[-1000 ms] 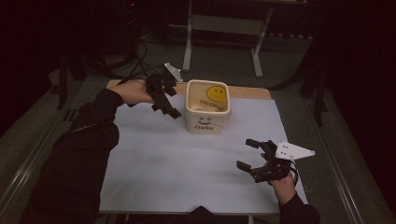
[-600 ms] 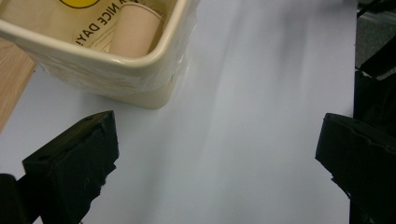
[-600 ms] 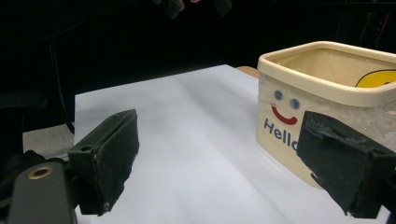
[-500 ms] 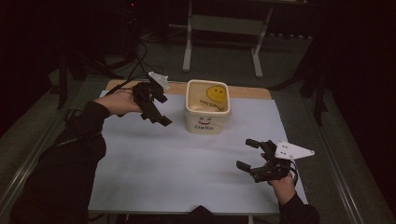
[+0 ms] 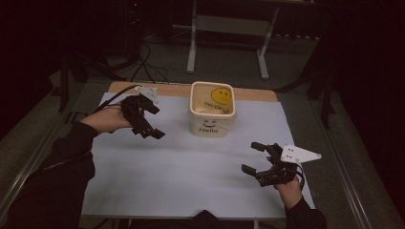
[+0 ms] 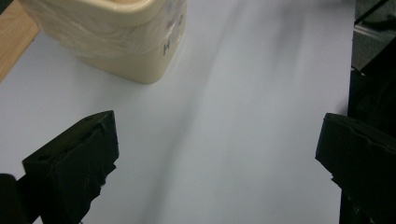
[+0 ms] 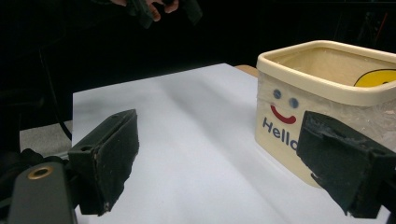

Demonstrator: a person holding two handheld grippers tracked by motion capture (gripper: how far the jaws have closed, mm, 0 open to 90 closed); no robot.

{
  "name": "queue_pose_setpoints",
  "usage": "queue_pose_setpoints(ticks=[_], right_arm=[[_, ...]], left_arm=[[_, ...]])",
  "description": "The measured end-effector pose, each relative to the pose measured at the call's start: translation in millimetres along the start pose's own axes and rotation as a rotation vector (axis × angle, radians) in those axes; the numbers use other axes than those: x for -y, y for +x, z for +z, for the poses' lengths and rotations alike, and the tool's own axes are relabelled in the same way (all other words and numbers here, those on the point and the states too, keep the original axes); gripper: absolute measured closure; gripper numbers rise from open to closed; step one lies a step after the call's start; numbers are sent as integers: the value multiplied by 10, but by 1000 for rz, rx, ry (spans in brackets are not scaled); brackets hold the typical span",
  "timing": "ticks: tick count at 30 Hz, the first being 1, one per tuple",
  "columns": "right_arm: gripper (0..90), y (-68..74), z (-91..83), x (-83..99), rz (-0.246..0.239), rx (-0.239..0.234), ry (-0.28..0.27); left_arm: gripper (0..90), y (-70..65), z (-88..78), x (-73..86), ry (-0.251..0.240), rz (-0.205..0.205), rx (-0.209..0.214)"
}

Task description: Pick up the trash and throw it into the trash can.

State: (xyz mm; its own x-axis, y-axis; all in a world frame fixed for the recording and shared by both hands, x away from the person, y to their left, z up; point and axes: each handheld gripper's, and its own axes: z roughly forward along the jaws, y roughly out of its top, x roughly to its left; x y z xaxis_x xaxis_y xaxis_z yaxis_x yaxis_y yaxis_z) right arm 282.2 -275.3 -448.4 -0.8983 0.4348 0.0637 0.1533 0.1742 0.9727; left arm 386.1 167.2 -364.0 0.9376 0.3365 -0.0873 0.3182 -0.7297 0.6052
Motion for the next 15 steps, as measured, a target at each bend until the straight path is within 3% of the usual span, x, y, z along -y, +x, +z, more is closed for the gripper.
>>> queue_pose_setpoints(ticks=[3, 12, 15], right_arm=[[128, -2, 2, 0, 0, 0, 1], [128, -2, 2, -1, -1, 1, 3], [128, -2, 5, 0, -2, 2, 3]], left_arm=[[5, -51, 19, 76, 3, 6, -15], [5, -192, 98, 359, -62, -33, 7], [5, -242, 146, 433, -62, -35, 7]])
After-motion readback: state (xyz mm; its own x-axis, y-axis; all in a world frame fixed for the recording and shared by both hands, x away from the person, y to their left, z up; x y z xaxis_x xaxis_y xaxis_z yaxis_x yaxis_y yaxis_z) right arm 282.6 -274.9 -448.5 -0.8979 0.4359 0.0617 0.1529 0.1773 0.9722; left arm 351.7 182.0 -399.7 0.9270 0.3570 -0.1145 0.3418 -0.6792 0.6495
